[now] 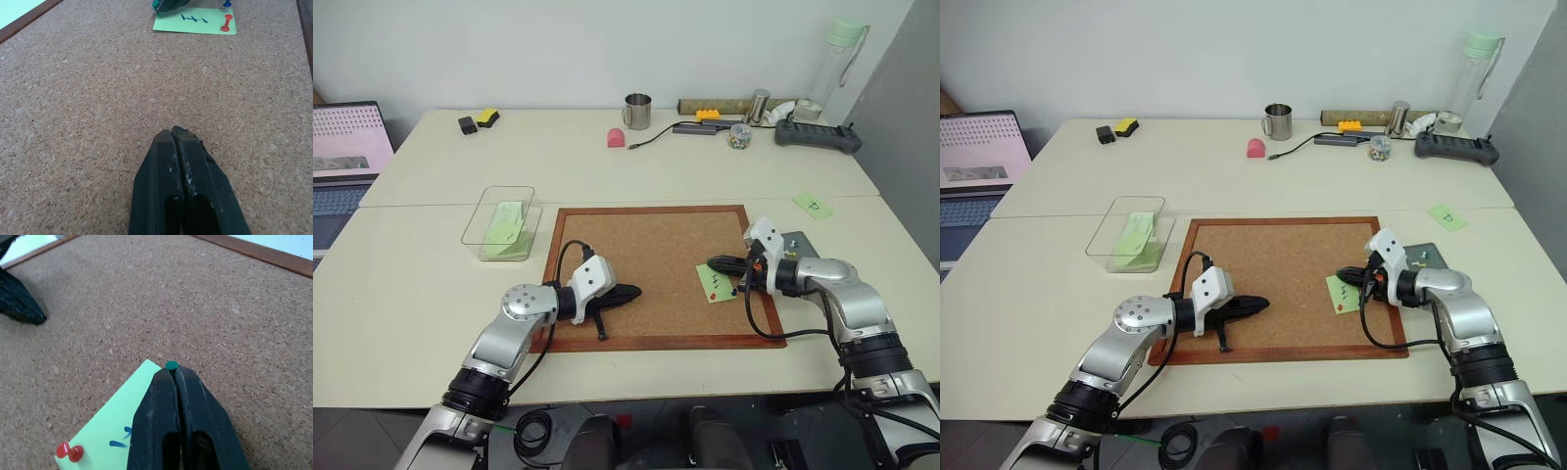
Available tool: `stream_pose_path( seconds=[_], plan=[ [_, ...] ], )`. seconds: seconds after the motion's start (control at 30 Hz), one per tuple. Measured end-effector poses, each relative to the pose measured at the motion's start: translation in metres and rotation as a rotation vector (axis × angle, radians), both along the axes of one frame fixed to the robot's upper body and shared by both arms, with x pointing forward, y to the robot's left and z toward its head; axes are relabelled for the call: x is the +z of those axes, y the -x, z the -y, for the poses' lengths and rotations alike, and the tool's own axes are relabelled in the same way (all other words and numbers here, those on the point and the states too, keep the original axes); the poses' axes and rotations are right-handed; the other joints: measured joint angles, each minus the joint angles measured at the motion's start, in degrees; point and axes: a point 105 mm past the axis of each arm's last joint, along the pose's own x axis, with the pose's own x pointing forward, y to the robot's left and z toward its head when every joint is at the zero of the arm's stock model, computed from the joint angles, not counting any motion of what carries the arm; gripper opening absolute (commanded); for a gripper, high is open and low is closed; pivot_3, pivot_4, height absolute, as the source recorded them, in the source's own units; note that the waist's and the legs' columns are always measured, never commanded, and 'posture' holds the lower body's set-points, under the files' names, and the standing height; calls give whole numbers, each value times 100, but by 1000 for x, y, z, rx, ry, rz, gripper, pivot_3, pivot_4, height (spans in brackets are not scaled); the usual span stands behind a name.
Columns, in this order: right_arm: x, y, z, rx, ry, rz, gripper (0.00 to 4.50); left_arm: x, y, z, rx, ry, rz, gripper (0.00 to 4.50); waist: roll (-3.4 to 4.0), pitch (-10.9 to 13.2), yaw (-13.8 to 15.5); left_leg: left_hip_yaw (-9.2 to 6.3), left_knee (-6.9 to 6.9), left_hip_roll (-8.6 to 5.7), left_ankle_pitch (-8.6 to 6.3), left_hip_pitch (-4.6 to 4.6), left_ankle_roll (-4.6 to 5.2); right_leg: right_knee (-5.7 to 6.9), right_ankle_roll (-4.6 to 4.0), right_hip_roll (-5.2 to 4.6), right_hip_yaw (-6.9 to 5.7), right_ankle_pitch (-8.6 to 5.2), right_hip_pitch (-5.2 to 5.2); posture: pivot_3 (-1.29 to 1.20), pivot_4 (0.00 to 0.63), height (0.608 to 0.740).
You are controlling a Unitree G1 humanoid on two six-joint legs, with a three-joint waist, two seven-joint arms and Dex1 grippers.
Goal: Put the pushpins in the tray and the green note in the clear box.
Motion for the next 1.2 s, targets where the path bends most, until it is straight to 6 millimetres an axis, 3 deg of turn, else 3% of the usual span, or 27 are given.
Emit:
stream_pose_path(
  seconds=[0.13, 0.43, 0.57, 0.83, 0.97, 1.2],
  plan=[
    [20, 0, -3, 3, -52, 59, 8, 0, 0, 0, -1, -8, 1, 0, 1, -3, -3, -2, 0, 1, 0, 3, 0, 0, 0, 0, -2, 0, 3, 0, 150, 740],
    [31, -3, 1, -61, -114, 71, 8, 0, 0, 0, -2, -11, 3, 0, 1, -3, -4, -1, 0, 1, 0, 2, 0, 0, 0, 0, -1, 0, 3, 0, 150, 740],
    [45, -4, 34, -185, -63, 125, 8, 0, 0, 0, -2, -10, 4, 0, 2, -3, 7, -1, -1, 1, 0, 1, 0, -2, 0, 0, -1, 0, 2, 0, 150, 740],
    [30, 0, 111, -501, 129, 121, 8, -1, 0, -1, 1, -17, 5, 0, 12, -12, -11, 20, -1, 2, 0, 6, 1, -3, 1, 1, 8, -1, 4, 0, 150, 740],
    [17, 3, 126, -559, 167, 86, 8, -1, 0, -1, -1, -19, 7, 0, 13, -12, -9, 26, -2, 2, 0, 5, 1, -2, 0, 2, 6, -1, 4, 0, 150, 740],
    [6, 3, 135, -598, 179, 44, 1231, -1, 0, -1, -3, -20, 6, 0, 15, -14, -10, 26, -2, 2, 0, 5, 1, -2, 1, 2, 7, -1, 4, 0, 150, 740]
  ],
)
